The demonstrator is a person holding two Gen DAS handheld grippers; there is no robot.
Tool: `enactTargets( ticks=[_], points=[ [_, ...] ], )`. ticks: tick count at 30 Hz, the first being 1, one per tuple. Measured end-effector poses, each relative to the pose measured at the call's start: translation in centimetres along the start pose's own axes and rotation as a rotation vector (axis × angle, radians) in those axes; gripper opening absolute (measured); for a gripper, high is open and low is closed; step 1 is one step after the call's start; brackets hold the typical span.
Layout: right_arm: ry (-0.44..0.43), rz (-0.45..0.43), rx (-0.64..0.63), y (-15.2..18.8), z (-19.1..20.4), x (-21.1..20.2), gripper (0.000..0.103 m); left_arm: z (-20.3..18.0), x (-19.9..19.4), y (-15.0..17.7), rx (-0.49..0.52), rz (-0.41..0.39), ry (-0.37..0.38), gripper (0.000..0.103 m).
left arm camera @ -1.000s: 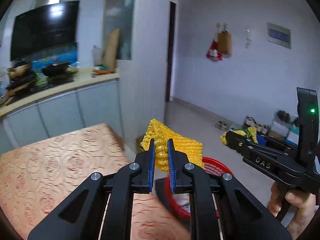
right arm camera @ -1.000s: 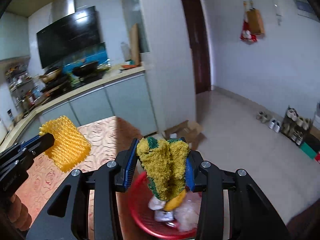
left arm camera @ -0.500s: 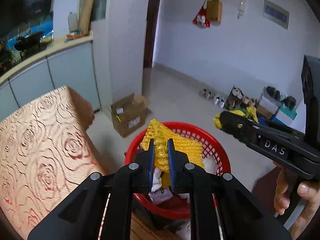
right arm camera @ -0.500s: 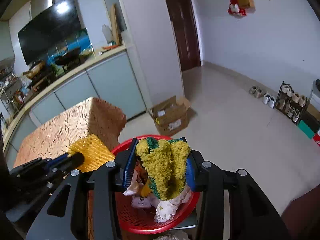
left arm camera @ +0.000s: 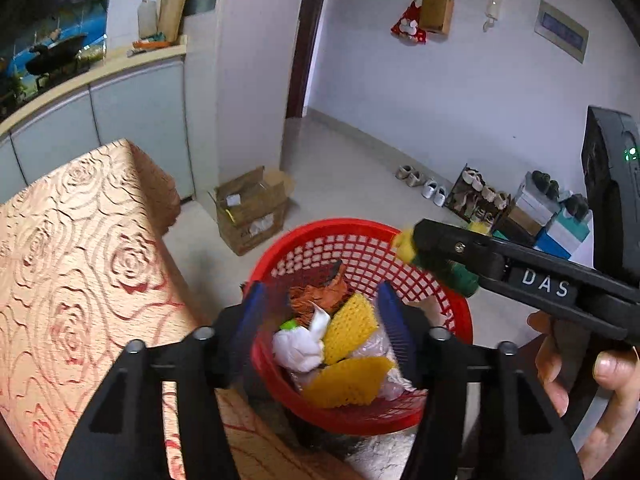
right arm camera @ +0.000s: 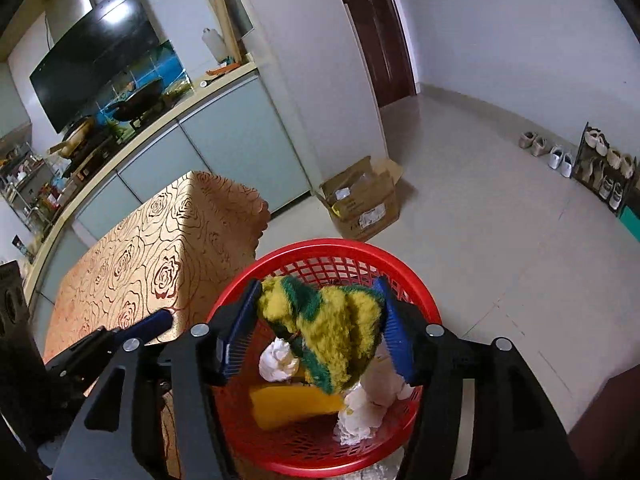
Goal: Collect trash
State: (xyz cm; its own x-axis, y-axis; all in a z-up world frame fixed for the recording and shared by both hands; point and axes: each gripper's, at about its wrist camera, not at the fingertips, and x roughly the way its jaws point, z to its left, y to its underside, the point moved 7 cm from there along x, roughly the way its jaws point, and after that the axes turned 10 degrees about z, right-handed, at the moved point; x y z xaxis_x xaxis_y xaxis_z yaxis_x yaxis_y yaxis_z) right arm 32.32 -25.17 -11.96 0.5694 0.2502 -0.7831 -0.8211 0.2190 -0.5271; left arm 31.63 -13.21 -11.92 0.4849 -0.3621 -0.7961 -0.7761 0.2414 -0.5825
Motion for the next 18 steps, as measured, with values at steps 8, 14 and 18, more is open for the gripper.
enactTargets(
  ticks=[8,14,18],
  points=[
    [0.007,-0.042,-0.011,0.0,1.1,-2.1,0.072,2.3,-4.1,-0.3,-0.027,-0.081,-0.085,0.078],
    [0.067,-0.102,-0.052,0.6,2.3,-4.2,0.084,3.0,-7.3,0.1,-0.026,-0.145,-0.142,0.086],
    [0.096,-0.128,-0.077,1.2,3.2,-5.6,0.085,2.9,-9.4,0.6,-0.016,-0.182,-0.164,0.088]
  ],
)
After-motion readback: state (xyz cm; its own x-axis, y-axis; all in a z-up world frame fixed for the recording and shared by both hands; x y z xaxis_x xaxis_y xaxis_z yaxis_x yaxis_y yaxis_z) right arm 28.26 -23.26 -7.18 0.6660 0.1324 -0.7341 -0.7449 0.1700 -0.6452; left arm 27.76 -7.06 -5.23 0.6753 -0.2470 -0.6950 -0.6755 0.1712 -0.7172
